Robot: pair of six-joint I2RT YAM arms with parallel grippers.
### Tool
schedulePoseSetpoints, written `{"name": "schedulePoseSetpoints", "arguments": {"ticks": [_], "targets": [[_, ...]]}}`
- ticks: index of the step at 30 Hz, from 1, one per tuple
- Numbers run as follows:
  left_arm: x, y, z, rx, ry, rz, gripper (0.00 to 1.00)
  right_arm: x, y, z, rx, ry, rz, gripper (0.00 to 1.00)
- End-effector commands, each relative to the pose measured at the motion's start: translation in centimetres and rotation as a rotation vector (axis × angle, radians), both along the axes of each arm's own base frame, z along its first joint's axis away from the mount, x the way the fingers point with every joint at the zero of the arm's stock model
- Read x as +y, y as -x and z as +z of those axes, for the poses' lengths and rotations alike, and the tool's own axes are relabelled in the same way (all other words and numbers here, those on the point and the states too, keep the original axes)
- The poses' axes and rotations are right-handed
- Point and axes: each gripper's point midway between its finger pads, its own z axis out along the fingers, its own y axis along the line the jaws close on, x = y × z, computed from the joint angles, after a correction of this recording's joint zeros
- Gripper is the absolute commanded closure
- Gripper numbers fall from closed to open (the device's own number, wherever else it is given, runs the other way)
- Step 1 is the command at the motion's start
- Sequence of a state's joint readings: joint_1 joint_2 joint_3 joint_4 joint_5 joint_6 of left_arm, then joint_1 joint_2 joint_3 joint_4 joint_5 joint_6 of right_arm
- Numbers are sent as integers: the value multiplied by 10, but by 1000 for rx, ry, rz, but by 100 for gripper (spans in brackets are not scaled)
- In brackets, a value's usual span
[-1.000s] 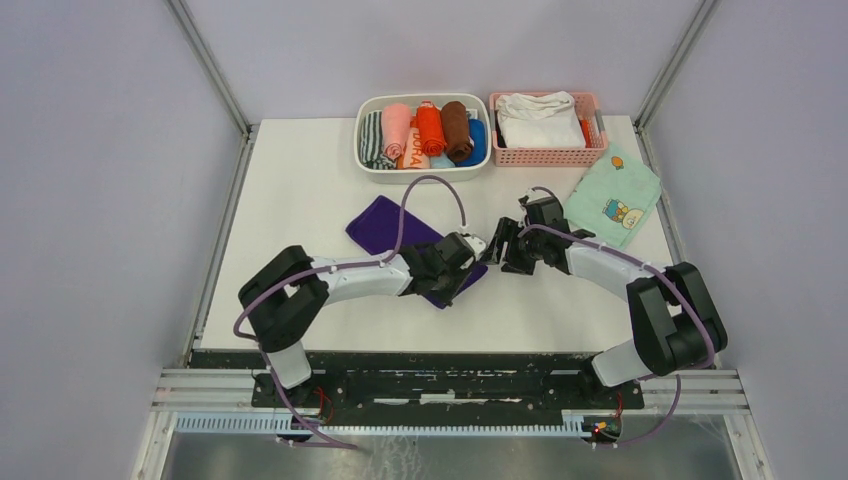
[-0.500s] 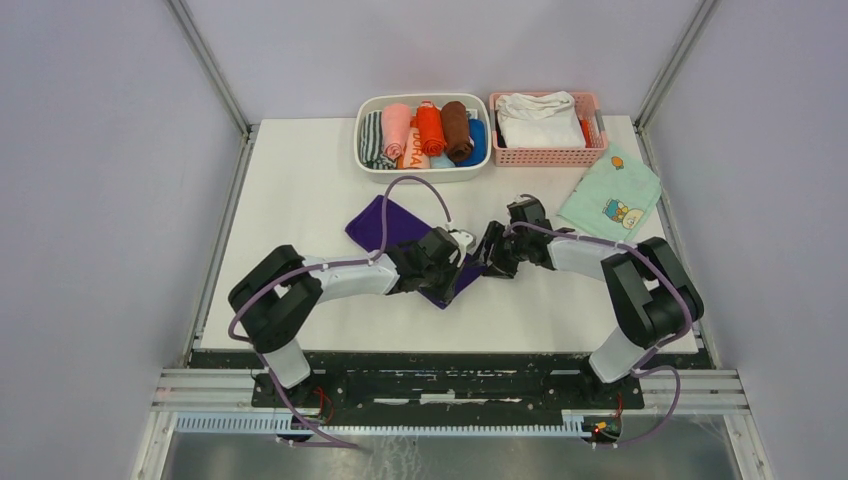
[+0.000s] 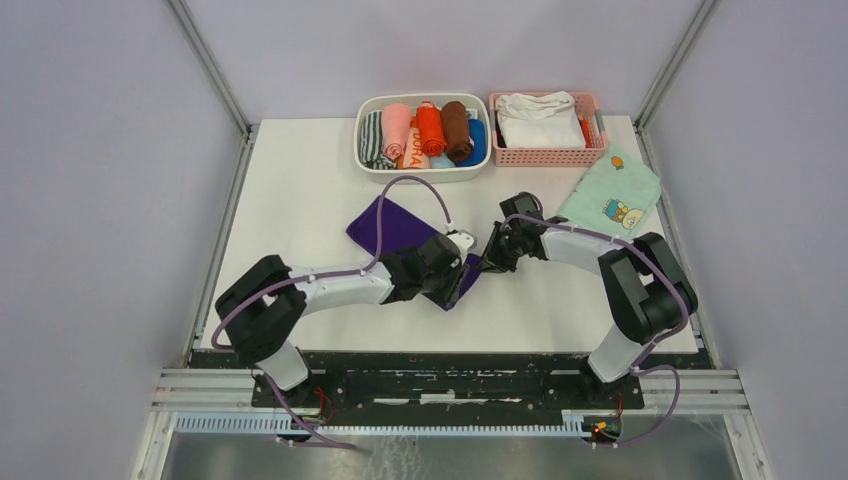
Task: Roll the towels
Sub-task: Roll the towel at the center of the board.
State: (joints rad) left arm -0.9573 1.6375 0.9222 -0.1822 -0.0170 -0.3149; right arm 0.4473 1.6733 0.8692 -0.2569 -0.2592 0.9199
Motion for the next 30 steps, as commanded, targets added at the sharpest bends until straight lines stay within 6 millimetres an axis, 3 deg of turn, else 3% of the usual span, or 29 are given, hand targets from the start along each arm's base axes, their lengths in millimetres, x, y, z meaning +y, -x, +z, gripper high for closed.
{"name": "schedulePoseSetpoints", "arguments": {"ticks": [1,9,18,24,30], "targets": [[-11,-9,31,-175,-13,25,51,1,-10,13,8,30,-35,83],[-30,-6,29,-357,-133,13,29,-2,-12,21,21,52,-70,89],[-39,-10,12,-521,-310,9,32,-2,-11,24,30,50,-82,89],[-31,-6,-6,-527,-395,11,46,-3,-12,25,28,53,-87,89],[-28,-4,-1,-515,-379,24,82,-4,-14,27,6,61,-76,89]]}}
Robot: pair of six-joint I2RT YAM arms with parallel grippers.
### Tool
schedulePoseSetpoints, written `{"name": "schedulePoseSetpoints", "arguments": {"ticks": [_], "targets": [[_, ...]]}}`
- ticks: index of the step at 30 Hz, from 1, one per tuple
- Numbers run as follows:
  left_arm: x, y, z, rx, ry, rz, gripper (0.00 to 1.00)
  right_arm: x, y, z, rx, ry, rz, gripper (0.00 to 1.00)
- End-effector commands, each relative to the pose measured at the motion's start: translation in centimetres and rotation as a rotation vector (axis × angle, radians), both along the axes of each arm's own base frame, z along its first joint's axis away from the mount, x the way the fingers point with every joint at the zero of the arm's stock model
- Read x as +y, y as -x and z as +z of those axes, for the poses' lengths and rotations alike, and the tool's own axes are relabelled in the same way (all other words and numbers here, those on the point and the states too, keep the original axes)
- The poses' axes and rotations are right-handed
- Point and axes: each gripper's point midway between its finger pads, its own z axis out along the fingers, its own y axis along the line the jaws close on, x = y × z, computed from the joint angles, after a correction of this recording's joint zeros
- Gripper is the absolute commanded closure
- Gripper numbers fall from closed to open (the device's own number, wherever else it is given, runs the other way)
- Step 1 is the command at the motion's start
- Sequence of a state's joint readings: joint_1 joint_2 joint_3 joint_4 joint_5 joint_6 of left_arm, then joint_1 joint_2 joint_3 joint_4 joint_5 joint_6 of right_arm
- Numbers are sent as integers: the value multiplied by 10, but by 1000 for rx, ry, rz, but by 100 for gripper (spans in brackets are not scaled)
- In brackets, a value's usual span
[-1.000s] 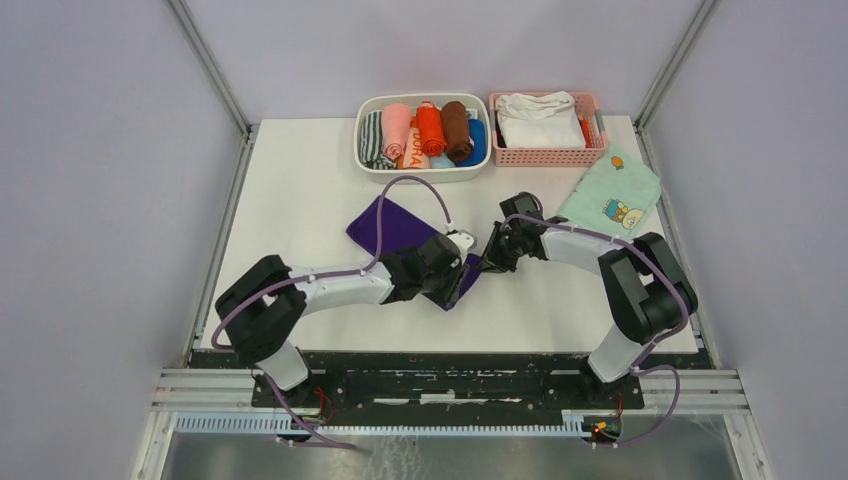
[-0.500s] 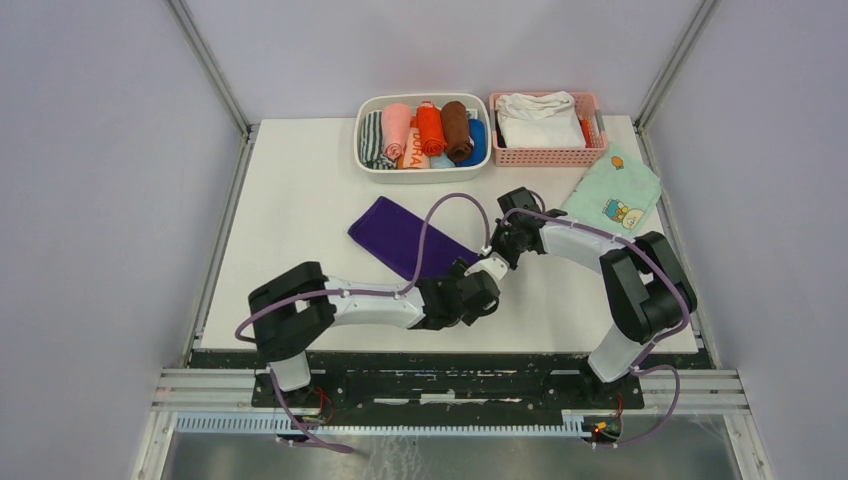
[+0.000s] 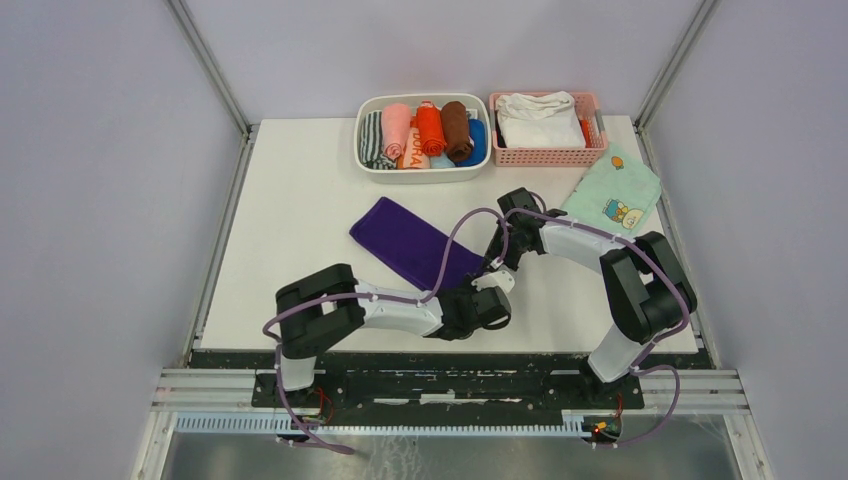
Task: Roll the towels
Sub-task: Roll the towel at the center of the board.
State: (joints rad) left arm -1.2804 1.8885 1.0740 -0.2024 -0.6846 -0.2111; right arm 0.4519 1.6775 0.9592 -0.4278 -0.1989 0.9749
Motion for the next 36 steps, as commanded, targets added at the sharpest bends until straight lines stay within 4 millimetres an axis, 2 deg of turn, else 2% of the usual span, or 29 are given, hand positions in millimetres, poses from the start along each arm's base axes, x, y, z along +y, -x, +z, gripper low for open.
{"name": "schedulePoseSetpoints", "arguments": {"ticks": [1,3,4,11,18,27,36], "targets": [[-4,-6,21,-42,37,19,87,5,-17,20,-77,-9,0,89],[-6,-5,25,-25,67,11,97,6,-19,22,-94,-11,14,86],[-7,-5,26,-11,86,5,97,6,-20,24,-106,-11,21,85],[-12,-3,26,250,338,-44,97,7,-35,47,-220,-14,109,65],[1,-17,30,506,620,-12,97,10,-46,67,-343,-131,162,56],[15,-29,18,702,799,94,97,13,-39,56,-378,-245,180,53],[33,-37,4,768,859,225,97,25,-31,34,-310,-315,228,53]]}}
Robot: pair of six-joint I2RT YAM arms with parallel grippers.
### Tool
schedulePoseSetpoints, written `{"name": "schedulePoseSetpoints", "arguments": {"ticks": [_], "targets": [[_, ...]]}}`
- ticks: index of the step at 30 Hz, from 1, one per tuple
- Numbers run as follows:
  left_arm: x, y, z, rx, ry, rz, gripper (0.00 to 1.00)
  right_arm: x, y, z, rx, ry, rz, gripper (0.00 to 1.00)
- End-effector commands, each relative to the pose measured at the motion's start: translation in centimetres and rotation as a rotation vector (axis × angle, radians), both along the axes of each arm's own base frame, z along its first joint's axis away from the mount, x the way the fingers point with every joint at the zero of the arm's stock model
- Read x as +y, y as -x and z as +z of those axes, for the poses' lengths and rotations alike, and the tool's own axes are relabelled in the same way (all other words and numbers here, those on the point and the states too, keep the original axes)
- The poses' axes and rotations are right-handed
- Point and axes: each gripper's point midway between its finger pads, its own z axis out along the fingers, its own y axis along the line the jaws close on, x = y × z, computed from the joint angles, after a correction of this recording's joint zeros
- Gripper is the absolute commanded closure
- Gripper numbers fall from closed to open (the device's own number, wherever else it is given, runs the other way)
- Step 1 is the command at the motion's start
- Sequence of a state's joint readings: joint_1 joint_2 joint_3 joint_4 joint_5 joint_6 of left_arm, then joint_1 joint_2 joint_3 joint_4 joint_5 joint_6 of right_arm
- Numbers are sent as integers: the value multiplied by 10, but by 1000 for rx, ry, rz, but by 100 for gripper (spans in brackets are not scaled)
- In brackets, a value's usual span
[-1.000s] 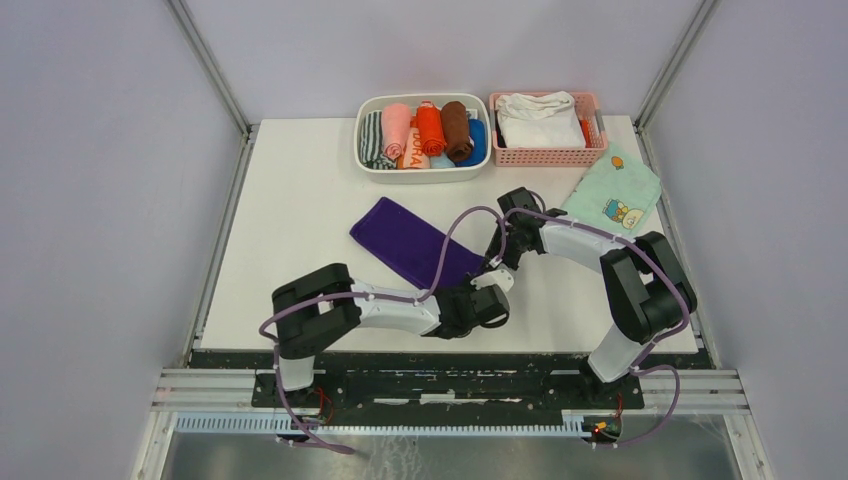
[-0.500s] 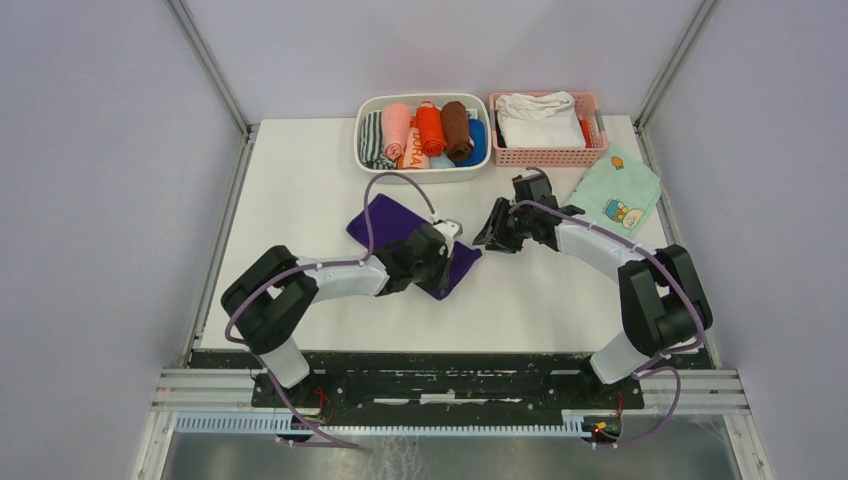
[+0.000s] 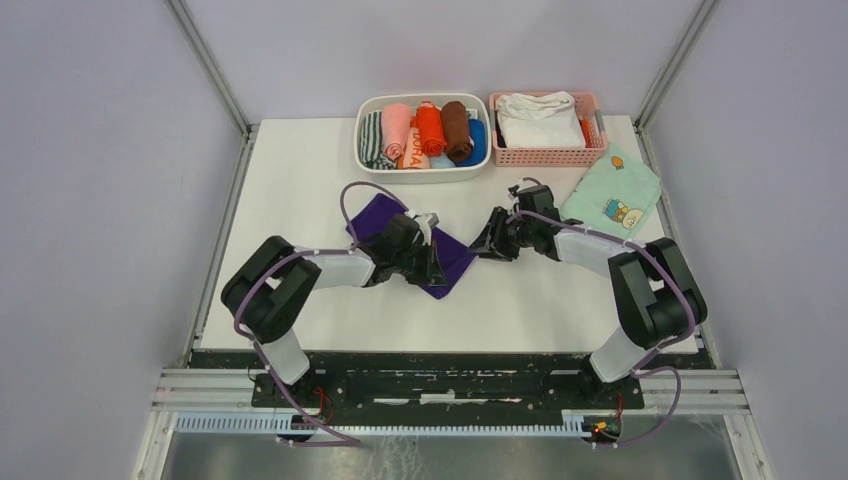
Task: Roll the towels
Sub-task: Roll the towel at the center of the board.
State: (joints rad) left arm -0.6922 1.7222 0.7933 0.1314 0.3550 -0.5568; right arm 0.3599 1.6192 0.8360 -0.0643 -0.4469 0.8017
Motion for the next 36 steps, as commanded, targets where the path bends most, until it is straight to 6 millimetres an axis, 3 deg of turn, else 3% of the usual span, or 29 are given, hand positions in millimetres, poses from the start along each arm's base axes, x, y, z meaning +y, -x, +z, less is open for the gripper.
{"name": "schedulePoseSetpoints", "arguments": {"ticks": [1,8,12,20,36], "targets": [[0,-1,2,71,68,58,97,12,0,1,-29,-70,51,53],[11,-2,-7,112,61,108,97,12,1,8,-84,-105,41,53],[14,-3,-10,124,59,122,97,13,4,1,-62,-108,44,54],[16,-4,-14,143,38,126,97,30,0,-3,-55,-159,68,53],[18,-4,-21,168,-4,123,97,28,-10,-35,9,-134,-7,47]]}}
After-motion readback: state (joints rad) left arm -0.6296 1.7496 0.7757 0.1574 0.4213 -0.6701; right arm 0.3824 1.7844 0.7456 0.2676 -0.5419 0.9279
